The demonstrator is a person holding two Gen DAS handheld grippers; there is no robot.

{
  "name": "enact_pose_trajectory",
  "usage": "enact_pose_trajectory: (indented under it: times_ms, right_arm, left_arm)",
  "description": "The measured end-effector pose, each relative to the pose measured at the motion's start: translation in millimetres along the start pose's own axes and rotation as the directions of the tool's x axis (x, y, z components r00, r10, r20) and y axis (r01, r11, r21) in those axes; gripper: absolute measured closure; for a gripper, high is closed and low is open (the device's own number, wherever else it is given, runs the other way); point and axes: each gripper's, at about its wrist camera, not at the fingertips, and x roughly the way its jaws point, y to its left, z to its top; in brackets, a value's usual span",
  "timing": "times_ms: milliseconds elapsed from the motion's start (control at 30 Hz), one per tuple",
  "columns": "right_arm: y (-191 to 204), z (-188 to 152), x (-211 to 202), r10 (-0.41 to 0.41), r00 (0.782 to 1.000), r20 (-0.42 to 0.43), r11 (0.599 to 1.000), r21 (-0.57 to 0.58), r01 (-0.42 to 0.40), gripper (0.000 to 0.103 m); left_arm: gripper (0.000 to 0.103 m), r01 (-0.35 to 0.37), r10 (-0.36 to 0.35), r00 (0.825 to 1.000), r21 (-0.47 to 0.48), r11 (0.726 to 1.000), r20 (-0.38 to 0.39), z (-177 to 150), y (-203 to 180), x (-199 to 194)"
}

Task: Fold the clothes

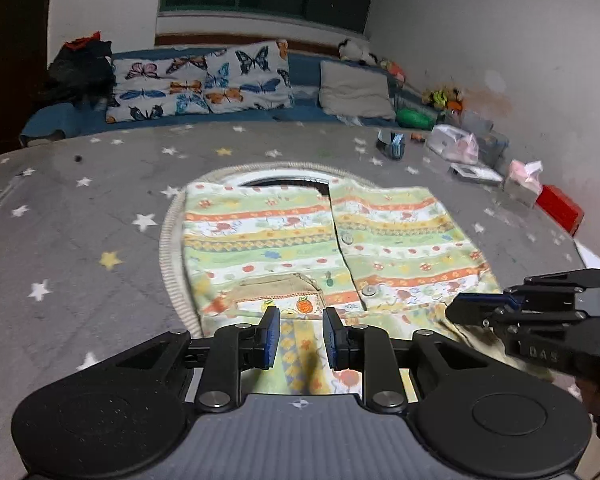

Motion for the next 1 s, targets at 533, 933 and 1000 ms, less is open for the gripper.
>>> enact_pose_trajectory:
  times_ms: [533, 933, 1000]
  right_arm:
    - [26, 1, 1, 0.112, 0.993, -0.022, 0.99, -0.085, -0.114, 0.084]
    - [9, -34, -30, 0.053, 0.997, -0.063, 0.996, -0.071, -0.057, 0.083]
    - [6, -38, -39, 0.05, 0.997, -0.055, 0.997, -0.06, -0.053, 0.083]
  left_arm:
    - [0.077, 0.057, -0.054, 0.998, 0.098, 0.994, -0.034, -15, -29, -4]
    - [0.077, 0.033, -0.027, 0.999, 0.154, 0.988, -0.043, -42, -40, -23]
    - [0.072, 0.036, -0.031, 0.999, 0.135, 0.99, -0.042, -44, -40, -33]
